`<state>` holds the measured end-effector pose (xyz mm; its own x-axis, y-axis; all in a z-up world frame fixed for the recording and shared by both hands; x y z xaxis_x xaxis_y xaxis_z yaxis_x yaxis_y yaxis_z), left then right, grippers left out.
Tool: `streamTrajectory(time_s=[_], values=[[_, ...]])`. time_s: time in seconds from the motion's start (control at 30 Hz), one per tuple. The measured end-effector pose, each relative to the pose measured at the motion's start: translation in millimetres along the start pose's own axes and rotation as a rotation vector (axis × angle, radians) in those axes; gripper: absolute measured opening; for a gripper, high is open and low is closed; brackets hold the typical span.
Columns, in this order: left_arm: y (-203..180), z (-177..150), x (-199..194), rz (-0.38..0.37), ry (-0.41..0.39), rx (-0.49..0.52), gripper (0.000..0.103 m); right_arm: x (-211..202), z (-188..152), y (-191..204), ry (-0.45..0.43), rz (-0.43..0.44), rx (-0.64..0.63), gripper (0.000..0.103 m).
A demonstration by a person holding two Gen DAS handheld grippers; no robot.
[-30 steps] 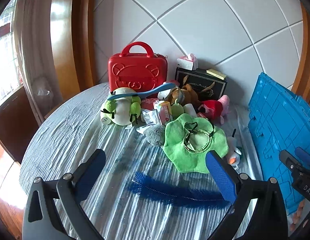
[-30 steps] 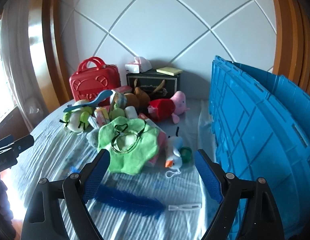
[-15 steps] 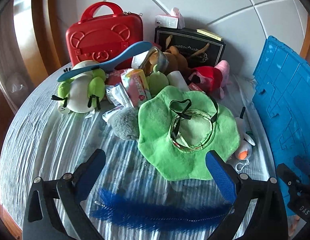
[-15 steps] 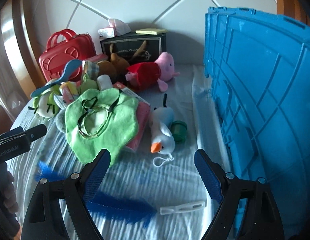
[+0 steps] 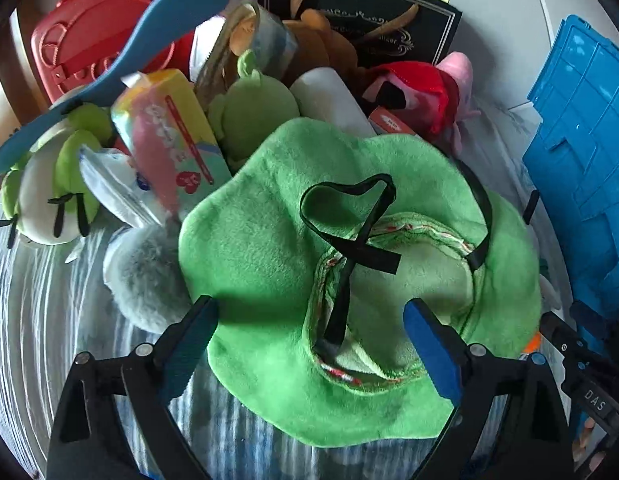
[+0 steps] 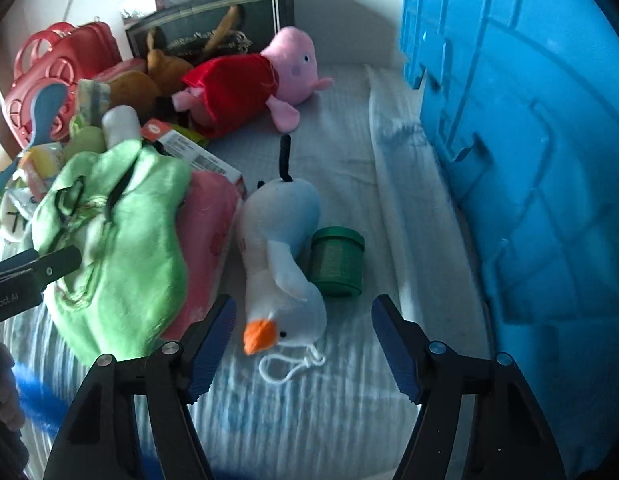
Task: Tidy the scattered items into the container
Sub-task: 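Grasp the green frog hat with the left tool while the right tool grasps the white duck plush, then carry the hat and duck into the crate and open both tools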
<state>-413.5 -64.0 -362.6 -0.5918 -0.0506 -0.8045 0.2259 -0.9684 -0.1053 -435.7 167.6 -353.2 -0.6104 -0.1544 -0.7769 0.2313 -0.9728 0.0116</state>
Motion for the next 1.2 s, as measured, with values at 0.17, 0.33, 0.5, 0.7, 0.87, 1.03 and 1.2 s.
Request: streamTrajectory(time_s=[0.17,0.33,0.5,0.7,0.87,1.03,1.2], values=[[-4,0,13,-0.037,-0.002,-0.014,0.094,29,-5,7,0.05,0.013,-0.005,0.067],[-14,0,11,-0.077,-0.028,0.006,0.066,44,-16,7,0.078,0.008,0.012,0.05],[-22,0,-9,-0.088,-0.054,0.024,0.016,24,-15,4,0.05,-0.001,-0.001,0.047],[-16,15,-67,-0.062,-0.171,0.034,0.015,-33,-5,9,-0.052,0.013,-0.019,0.047],[-16,31,-130,-0.051,-0.292,0.046,0.015,-90,10,25,-0.164,0.034,-0.047,0.047],[-21,37,-194,-0.047,-0.406,0.061,0.015,-161,28,43,-0.3,0.054,-0.073,0.047],[-28,36,-249,-0.05,-0.506,0.091,0.015,-237,35,55,-0.434,0.054,-0.089,0.047]])
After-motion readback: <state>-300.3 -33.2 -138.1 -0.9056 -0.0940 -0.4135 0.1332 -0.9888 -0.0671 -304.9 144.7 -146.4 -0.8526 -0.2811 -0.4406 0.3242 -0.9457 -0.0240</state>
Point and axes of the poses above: each gripper's, at about its wrist camera, not at the fingertips, and x roughly the way its jaws point, y to its left, z to its top, the point moved 7 cm from there along x, roughly the way its jaws point, and after that the axes turned 10 degrees about -y, right-handed, at the moved point
